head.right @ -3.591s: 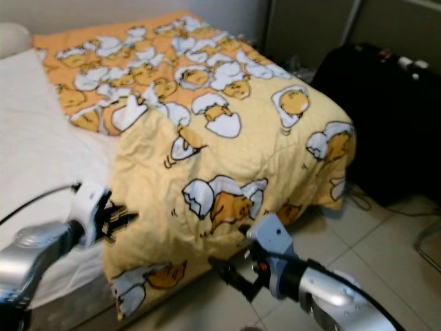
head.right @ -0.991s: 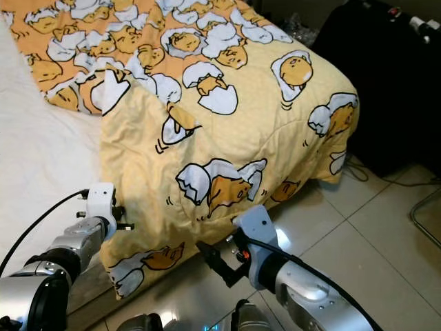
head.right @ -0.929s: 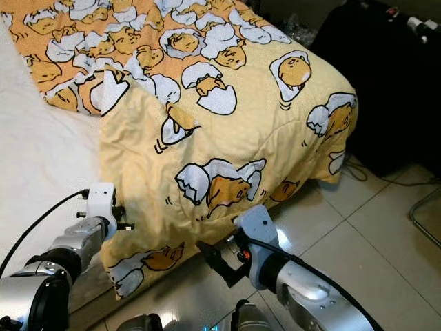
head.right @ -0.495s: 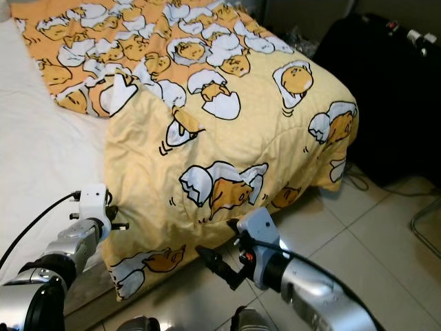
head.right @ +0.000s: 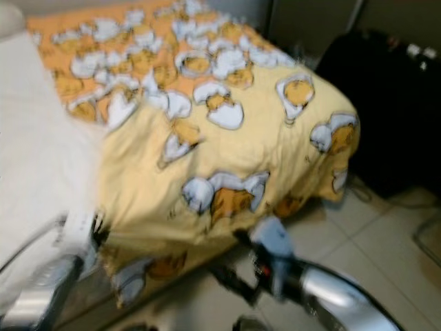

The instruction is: Clean up the room

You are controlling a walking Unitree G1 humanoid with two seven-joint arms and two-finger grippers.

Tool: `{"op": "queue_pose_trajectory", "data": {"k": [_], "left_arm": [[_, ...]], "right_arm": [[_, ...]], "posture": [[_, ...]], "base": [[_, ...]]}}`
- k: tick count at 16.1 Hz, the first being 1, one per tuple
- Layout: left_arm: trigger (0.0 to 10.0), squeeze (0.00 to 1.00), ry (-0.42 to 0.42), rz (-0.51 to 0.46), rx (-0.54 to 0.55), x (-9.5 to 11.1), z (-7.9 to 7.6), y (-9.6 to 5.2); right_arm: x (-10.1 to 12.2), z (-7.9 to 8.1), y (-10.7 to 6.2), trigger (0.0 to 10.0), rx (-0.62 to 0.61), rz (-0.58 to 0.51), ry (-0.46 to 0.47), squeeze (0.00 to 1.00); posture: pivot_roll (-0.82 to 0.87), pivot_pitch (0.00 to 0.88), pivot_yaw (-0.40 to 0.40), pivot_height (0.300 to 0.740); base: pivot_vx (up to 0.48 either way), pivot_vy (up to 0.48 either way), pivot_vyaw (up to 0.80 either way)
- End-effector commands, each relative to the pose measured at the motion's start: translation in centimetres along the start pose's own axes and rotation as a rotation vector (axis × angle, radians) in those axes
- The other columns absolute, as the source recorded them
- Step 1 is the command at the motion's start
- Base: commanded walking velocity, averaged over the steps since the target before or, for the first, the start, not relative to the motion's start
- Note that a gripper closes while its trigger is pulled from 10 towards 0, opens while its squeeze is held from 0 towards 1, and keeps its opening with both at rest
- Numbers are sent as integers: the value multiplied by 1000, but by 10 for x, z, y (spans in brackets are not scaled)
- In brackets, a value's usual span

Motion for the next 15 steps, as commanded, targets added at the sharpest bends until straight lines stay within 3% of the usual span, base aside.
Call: {"op": "queue_pose_trajectory", "data": {"k": [1,3,5,7,9,11,15], "left_arm": [[0,0,85,29,-81,-5,-14,-14],[0,0,115,138,-101,-34,-22,-38],[0,0,46,269,-80,-56,-26,-56],[0,0,17,354,-76,-60,-29,-73],[0,0,22,401,-91,-66,-28,-77],[0,0,21,521,-184,-86,-29,-91],[0,0,10,599,-200,-123,-31,-86]], "right_arm": [[11,6,-2,10000,14,-26,-17,0],[12,5,1,10000,21,-22,-24,0],[14,5,1,10000,24,-19,-29,0],[15,7,-1,10000,21,-5,-27,0],[15,7,-1,10000,20,-2,-26,0],[15,4,2,10000,26,15,-42,0],[17,-1,5,10000,16,13,-54,0]], "posture": [[-68,52,43,740],[-65,59,41,740],[-60,59,37,740],[-56,52,34,740],[-46,43,23,740],[-36,31,9,740],[-37,23,5,740]], "base": [[0,0,0],[0,0,0],[0,0,0],[0,0,0],[0,0,0],[0,0,0],[0,0,0]]}}
Point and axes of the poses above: a point about 5 cm out from each wrist's last joint towards the gripper, its own y axis pointing out of the wrist towards the gripper, its own x axis along the axis of the wrist's last joint, z = x × y, the point moved 2 cm from there along y, pointing out of the wrist towards the gripper, and after that the axes turned 7 degrees about y, right-handed, at the moved point
